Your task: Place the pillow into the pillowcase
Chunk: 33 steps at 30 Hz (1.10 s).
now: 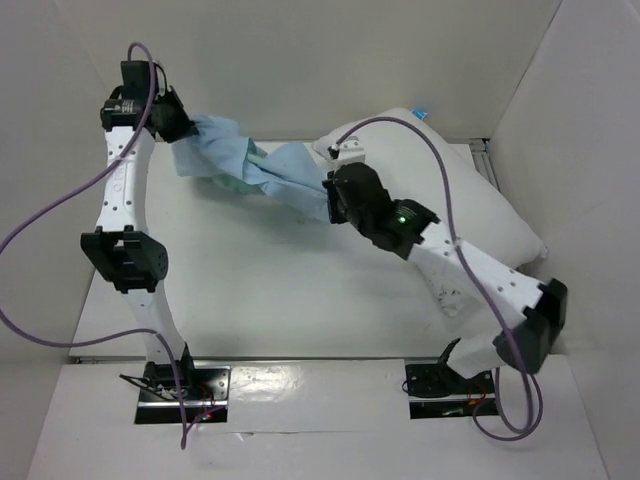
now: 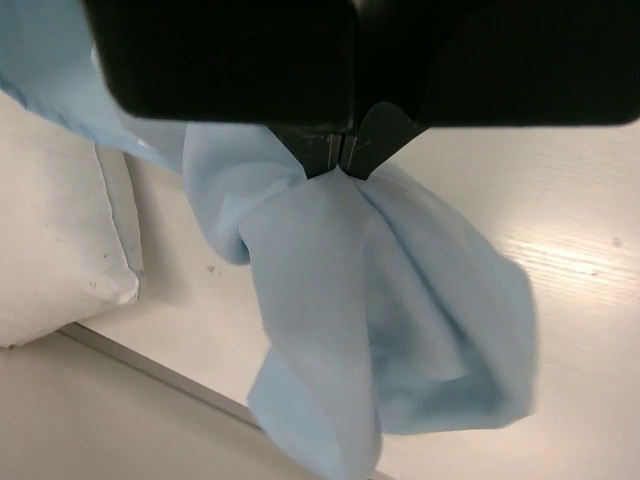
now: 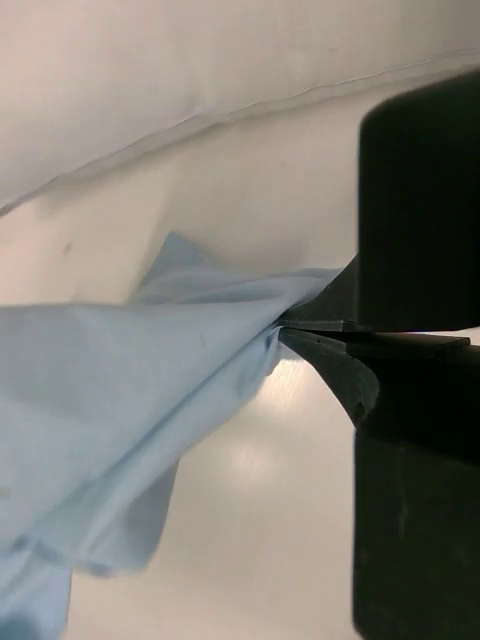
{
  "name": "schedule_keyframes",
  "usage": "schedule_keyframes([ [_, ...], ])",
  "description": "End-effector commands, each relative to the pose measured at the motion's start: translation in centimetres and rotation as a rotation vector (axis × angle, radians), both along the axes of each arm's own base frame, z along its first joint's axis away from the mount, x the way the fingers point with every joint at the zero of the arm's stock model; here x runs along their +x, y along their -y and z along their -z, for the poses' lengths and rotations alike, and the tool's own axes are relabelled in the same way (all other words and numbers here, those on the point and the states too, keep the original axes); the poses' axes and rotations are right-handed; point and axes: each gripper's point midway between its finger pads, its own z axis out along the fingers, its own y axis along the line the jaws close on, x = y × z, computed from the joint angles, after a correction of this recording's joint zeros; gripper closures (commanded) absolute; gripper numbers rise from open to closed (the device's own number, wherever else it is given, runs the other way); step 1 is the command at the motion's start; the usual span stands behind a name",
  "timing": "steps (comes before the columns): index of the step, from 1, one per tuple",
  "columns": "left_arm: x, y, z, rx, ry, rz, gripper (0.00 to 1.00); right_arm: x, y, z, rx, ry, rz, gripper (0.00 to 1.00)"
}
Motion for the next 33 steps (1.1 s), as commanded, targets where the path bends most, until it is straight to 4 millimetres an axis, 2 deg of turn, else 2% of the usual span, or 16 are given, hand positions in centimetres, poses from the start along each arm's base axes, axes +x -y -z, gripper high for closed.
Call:
schedule_keyframes([
  [1,-3.3,-5.6,1.7,0.143,-0.113,-0.117,1.0,-3.2,-1.4,-0.7,-0.029,0.031,-0.265,1.0],
  [4,-6.0,-9.0,4.2,0.188,-0.211,-0.205,0.99,-7.7,-3.3,5.1,-0.046,-0.112,-0.417,1.0],
  [5,-6.7,-9.5,5.0,0.194,-0.238,-0.221,0.83,-9.8,-4.4,6.9,-0.055,-0.158,-0.451,1.0],
  [8,-7.8,-9.9,7.6,0.209,-0.315,-0.198,0.15,-12.1,-4.3,12.2,-0.078,-0.296,-0.427,1.0],
  [9,-7.7,-9.5,7.6,0.21,-0.314,-0.187,0.08,-12.4,-4.2,13.5,-0.1,-0.338,-0.424,0.88],
  [13,-9.0,-9.2,8.1,0.278,-0.37,-0.204,0.06,-12.0,-2.6,13.5,-0.16,-0.344,-0.349,0.12],
  [16,-9.7,-7.1,8.4,0.286,-0.373,-0.158,0.14,-10.9,-1.5,12.2,-0.162,-0.313,-0.278,0.09],
  [19,-10.0,-2.7,9.2,0.304,-0.377,-0.042,0.28,-9.2,-0.6,11.3,-0.129,-0.31,-0.178,0.28],
  [20,-10.6,-1.4,10.1,0.31,-0.393,-0.007,0.33,-8.7,-0.2,11.2,-0.123,-0.324,-0.148,0.53],
  [23,-12.0,4.0,12.5,0.37,-0.436,0.171,0.4,-7.4,1.6,10.5,-0.098,-0.339,-0.005,0.99],
  [27,-14.5,10.1,15.4,0.365,-0.476,0.274,0.39,-4.9,5.7,7.8,-0.022,-0.307,0.155,1.0],
  [28,-15.1,11.7,15.9,0.329,-0.473,0.294,0.36,-4.2,6.7,7.0,-0.005,-0.288,0.199,0.96],
  [29,-16.1,14.2,16.4,0.308,-0.466,0.349,0.32,-3.5,8.0,6.3,-0.005,-0.267,0.243,0.63],
  [31,-17.5,16.8,18.3,0.267,-0.471,0.391,0.28,-1.9,10.4,5.3,-0.005,-0.244,0.312,0.22],
  [32,-18.3,18.0,19.4,0.269,-0.492,0.409,0.28,-0.9,11.3,5.5,-0.034,-0.24,0.347,0.08],
  [33,-18.6,18.3,20.3,0.271,-0.51,0.411,0.28,-0.3,12.1,5.5,-0.049,-0.242,0.38,0.06],
])
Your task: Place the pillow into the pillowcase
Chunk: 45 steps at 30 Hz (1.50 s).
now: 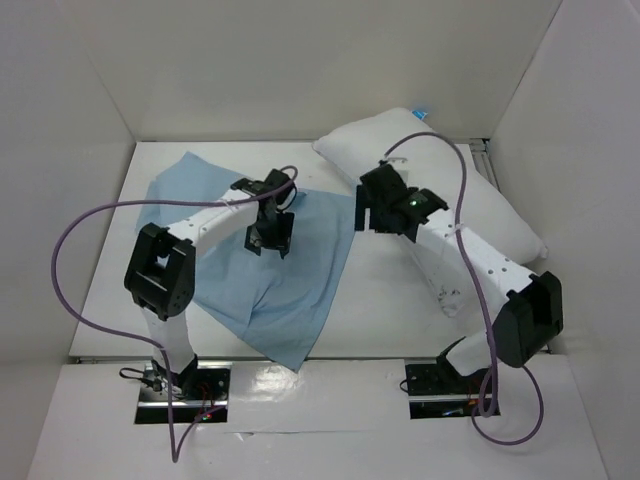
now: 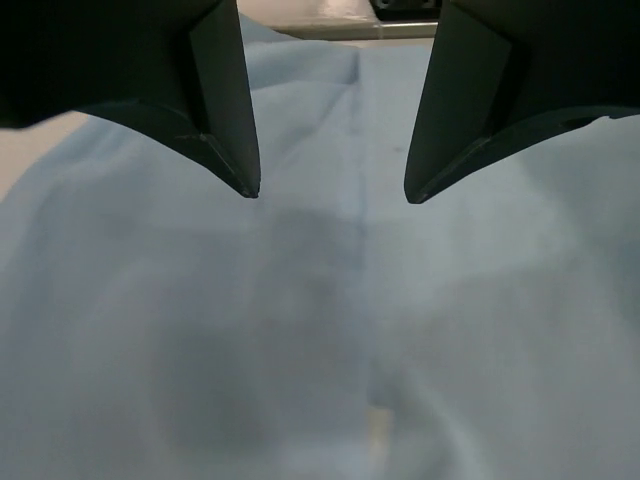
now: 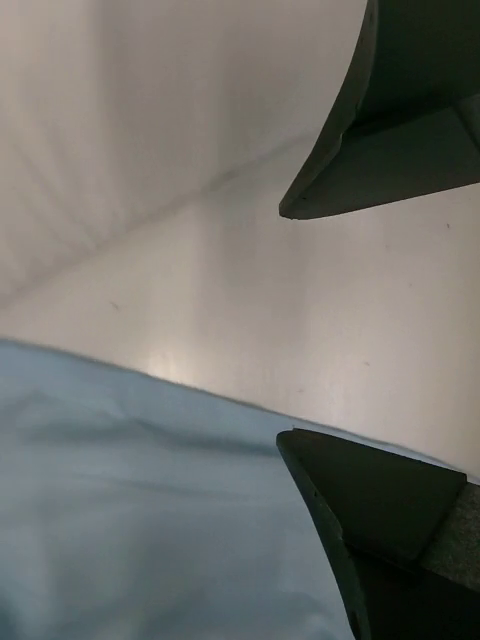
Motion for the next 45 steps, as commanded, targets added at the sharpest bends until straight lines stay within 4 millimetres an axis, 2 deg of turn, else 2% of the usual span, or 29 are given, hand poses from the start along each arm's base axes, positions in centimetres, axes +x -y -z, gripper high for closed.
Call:
schedule_keyframes([
  [1,-0.4,3.3,0.6,-0.125,0.001,-0.011,0.28,3.2,4.3,-3.7,-0.048,0.089,0.156,0.06],
  [2,-0.4,4.2,2.1,-0.132,-0.024,0.005,0.29,4.0,5.2,-3.9,-0.075,0.094,0.17,0.05],
  [4,-0.7,4.3,3.9,-0.121,-0.073,-0.007,0.29,6.8,7.5,-4.4,-0.12,0.114,0.24,0.0],
  [7,-0.3,5.0,6.1,-0.104,-0.104,0.0,0.3,10.0,10.3,-4.3,-0.175,0.13,0.329,0.0],
  [10,1.4,3.9,7.9,-0.062,-0.113,-0.037,0.32,11.8,11.4,-1.4,-0.216,0.074,0.349,0.0],
  [13,3.6,2.9,8.4,-0.067,-0.102,-0.072,0.33,12.3,12.8,1.5,-0.201,0.011,0.384,0.0],
  [14,3.8,2.4,9.0,-0.058,-0.12,-0.087,0.33,11.4,13.0,3.8,-0.2,-0.04,0.364,0.0],
  [16,5.0,1.2,8.6,-0.057,-0.097,-0.109,0.33,10.5,12.5,4.2,-0.133,-0.046,0.326,0.31],
  [17,5.8,0.6,8.2,-0.04,-0.073,-0.114,0.33,9.0,12.6,5.6,-0.134,-0.09,0.312,0.47],
  [19,6.7,-0.9,8.3,-0.027,-0.073,-0.138,0.32,7.6,10.9,5.5,-0.064,-0.085,0.283,0.9],
  [20,7.8,-1.5,7.7,-0.019,-0.049,-0.148,0.32,6.8,10.4,5.9,-0.047,-0.092,0.271,0.99],
  [21,8.2,-2.0,7.9,-0.013,-0.056,-0.15,0.32,5.1,9.9,7.2,-0.05,-0.126,0.267,1.0],
  [22,8.6,-3.4,7.7,0.003,-0.062,-0.181,0.32,4.5,9.3,7.4,-0.027,-0.129,0.251,1.0],
  [23,9.6,-4.0,6.8,0.005,-0.035,-0.197,0.32,3.7,9.0,6.7,-0.019,-0.111,0.238,1.0],
  [25,10.1,-5.8,6.9,0.01,-0.044,-0.227,0.32,1.5,8.6,7.3,-0.033,-0.135,0.233,1.0],
  [28,11.1,-6.6,5.4,-0.025,-0.012,-0.242,0.32,-1.2,7.4,5.7,-0.014,-0.119,0.187,1.0],
  [29,11.2,-6.9,5.4,-0.035,-0.015,-0.252,0.32,-1.8,7.1,4.1,0.006,-0.078,0.177,1.0],
  [31,11.9,-6.3,3.6,-0.075,0.023,-0.222,0.3,-3.9,5.8,3.6,0.025,-0.081,0.142,1.0],
  [32,11.8,-6.1,3.6,-0.085,0.02,-0.219,0.3,-4.6,5.2,2.5,0.06,-0.05,0.112,1.0],
  [34,12.0,-5.5,2.9,-0.115,0.021,-0.185,0.28,-5.9,3.8,2.0,0.09,-0.037,0.054,0.98],
  [35,12.1,-5.3,2.4,-0.126,0.022,-0.181,0.28,-6.4,3.2,1.1,0.12,-0.014,0.026,0.81],
  [36,12.1,-4.9,1.7,-0.15,0.025,-0.161,0.26,-6.7,2.8,0.5,0.128,-0.003,0.008,0.49],
  [37,11.5,-4.7,1.7,-0.16,0.0,-0.157,0.25,-7.0,2.0,-0.1,0.142,0.001,-0.011,0.28],
  [39,11.3,-4.3,0.2,-0.186,0.018,-0.139,0.25,-6.5,1.6,-2.0,0.142,0.04,-0.013,0.09],
  [40,10.4,-3.5,-1.1,-0.239,0.02,-0.12,0.24,-5.8,0.5,-4.5,0.168,0.085,-0.027,0.09],
  [42,10.1,-3.3,-2.8,-0.267,0.055,-0.099,0.23,-4.4,-0.9,-5.3,0.155,0.089,-0.04,0.08],
  [43,9.9,-3.5,-3.3,-0.261,0.067,-0.101,0.23,-3.2,-1.8,-7.3,0.175,0.124,-0.05,0.08],
  [44,9.8,-3.5,-4.7,-0.268,0.097,-0.098,0.23,-2.6,-2.9,-7.6,0.175,0.122,-0.06,0.08],
  [45,9.9,-3.9,-5.1,-0.27,0.109,-0.107,0.23,-1.1,-3.5,-6.4,0.128,0.103,-0.04,0.07],
])
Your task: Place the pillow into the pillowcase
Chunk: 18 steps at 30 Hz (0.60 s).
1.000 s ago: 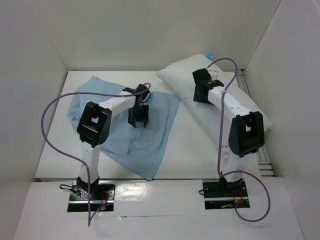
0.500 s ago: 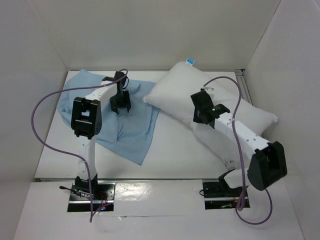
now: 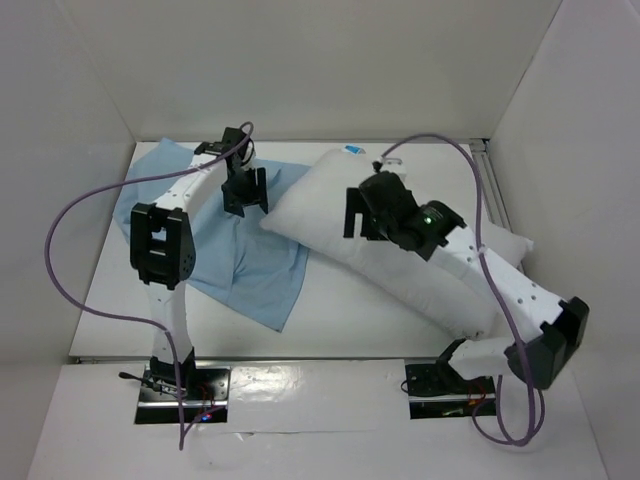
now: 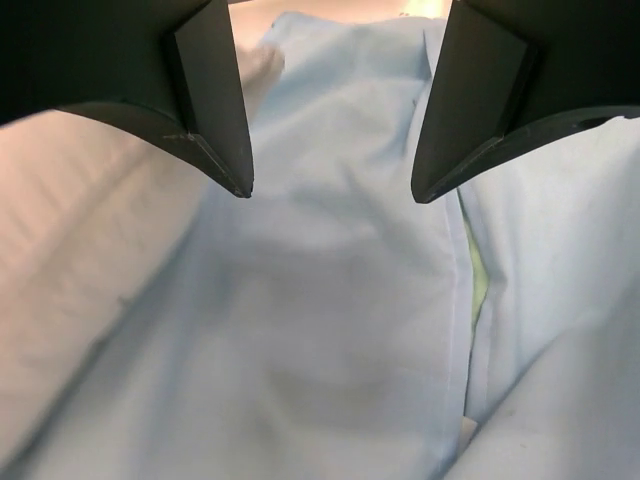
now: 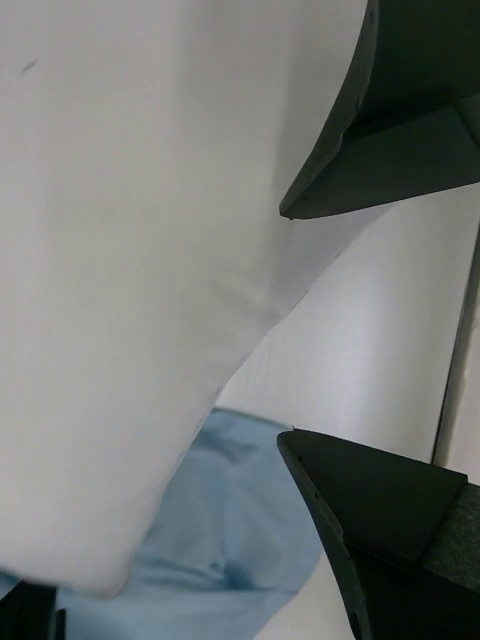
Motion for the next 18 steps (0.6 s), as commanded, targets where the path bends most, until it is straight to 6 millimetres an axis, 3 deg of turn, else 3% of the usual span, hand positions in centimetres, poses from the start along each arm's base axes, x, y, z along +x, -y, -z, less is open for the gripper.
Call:
schedule_keyframes([
  [1,-0.2,-0.1,-5.3,-0.041,0.109,0.029,0.23,3.5,-2.6,-1.0,-0.025,0.025,0.031,0.07],
  [2,-0.4,-0.6,-5.8,-0.041,0.111,0.02,0.23,4.8,-3.8,-2.5,0.004,0.056,0.032,0.05],
  [3,-0.7,-0.4,-5.5,-0.051,0.101,0.035,0.23,6.3,-4.7,-0.6,-0.036,0.027,0.052,0.04],
  [4,-0.7,-0.2,-5.6,-0.062,0.099,0.04,0.23,7.4,-5.6,-0.5,-0.033,0.03,0.052,0.04],
  [5,-1.2,0.5,-5.4,-0.103,0.082,0.057,0.23,9.3,-6.7,-2.0,0.005,0.071,0.064,0.01],
  [6,-1.3,0.8,-5.5,-0.12,0.079,0.064,0.23,10.6,-7.2,-1.8,0.013,0.063,0.071,0.01],
  [7,-1.5,0.8,-5.2,-0.118,0.068,0.063,0.23,11.8,-9.0,1.3,-0.006,0.001,0.044,0.01],
  [8,-1.9,0.8,-5.0,-0.094,0.067,0.066,0.23,13.8,-10.0,-0.2,0.029,0.037,0.042,0.01],
  [9,-2.1,0.5,-5.3,-0.084,0.073,0.045,0.23,14.7,-10.8,0.6,0.024,0.032,0.042,0.01],
  [10,-2.3,0.2,-5.4,-0.069,0.073,0.026,0.23,15.7,-11.4,4.2,-0.01,-0.035,0.036,0.01],
  [12,-2.7,-1.4,-5.9,-0.02,0.091,-0.031,0.23,17.1,-12.0,6.3,-0.01,-0.065,0.051,0.01],
  [13,-2.5,-2.3,-6.3,0.001,0.106,-0.052,0.23,17.0,-12.4,9.4,-0.035,-0.12,0.039,0.01],
  [14,-2.7,-2.6,-6.3,0.015,0.107,-0.071,0.23,17.2,-12.2,10.3,-0.033,-0.139,0.05,0.16],
  [15,-2.7,-3.8,-6.4,0.055,0.118,-0.099,0.23,16.9,-11.9,11.5,-0.047,-0.156,0.051,0.41],
  [17,-2.8,-5.3,-6.2,0.127,0.115,-0.15,0.3,16.4,-11.8,11.3,-0.034,-0.146,0.034,1.0],
  [18,-2.8,-6.6,-5.8,0.2,0.11,-0.176,0.33,15.3,-10.9,12.4,-0.055,-0.172,0.035,1.0],
])
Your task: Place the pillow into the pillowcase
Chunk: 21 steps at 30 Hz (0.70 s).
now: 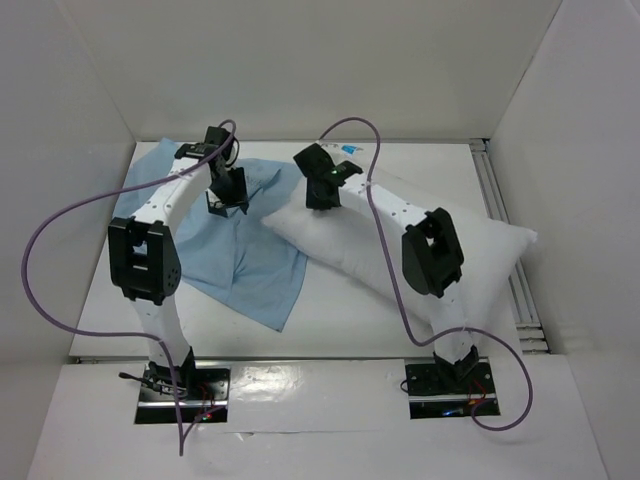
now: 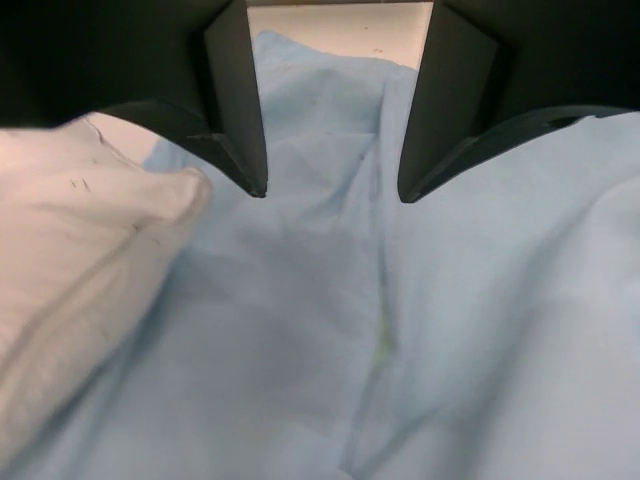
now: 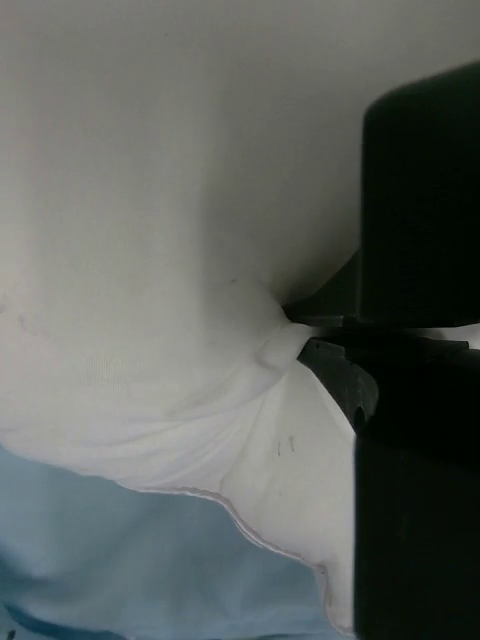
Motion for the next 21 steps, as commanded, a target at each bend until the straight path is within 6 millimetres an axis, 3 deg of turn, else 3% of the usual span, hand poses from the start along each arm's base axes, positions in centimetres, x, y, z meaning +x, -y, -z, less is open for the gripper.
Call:
schedule_keyframes([
  [1,0.2,-4.1,-2.0,0.167,0.064,-0.128,0.38,-1.9,1.0,0.6,0.022,-0.028,-0.019,1.0],
  [2,0.0,-4.4,-1.3,0.185,0.048,-0.142,0.41,-2.8,1.3,-2.2,0.049,0.022,-0.023,1.0],
  [3,0.1,-4.9,-0.8,0.198,0.037,-0.154,0.41,-3.5,1.9,-2.8,0.048,0.032,-0.033,1.0],
  [4,0.2,-4.9,-0.4,0.197,0.025,-0.162,0.42,-5.5,3.2,-1.6,0.013,0.002,-0.034,1.0],
  [5,-0.1,-4.7,0.7,0.19,-0.005,-0.165,0.42,-6.3,4.1,-4.2,0.036,0.048,-0.027,1.0],
  [6,-0.1,-4.7,0.9,0.19,-0.003,-0.165,0.42,-7.7,4.5,-4.5,0.032,0.043,-0.041,1.0],
  [7,0.3,-4.6,1.4,0.186,-0.003,-0.173,0.42,-9.6,5.3,-3.3,0.011,0.007,-0.048,1.0],
  [8,0.3,-4.6,1.7,0.186,-0.002,-0.174,0.42,-10.9,5.7,-4.6,0.032,0.022,-0.048,1.0],
  [10,0.5,-4.6,3.4,0.196,-0.032,-0.162,0.42,-13.5,6.2,-3.5,0.03,-0.018,-0.045,1.0],
  [13,1.4,-4.0,4.4,0.174,-0.044,-0.153,0.42,-16.2,6.5,-3.2,0.046,-0.057,-0.037,1.0],
  [16,2.1,-3.6,4.4,0.153,-0.032,-0.134,0.45,-17.1,6.4,-3.5,0.052,-0.056,-0.036,1.0],
  [21,3.0,-3.7,7.0,0.176,-0.075,-0.125,0.47,-17.2,6.2,-3.6,0.051,-0.05,-0.033,1.0],
])
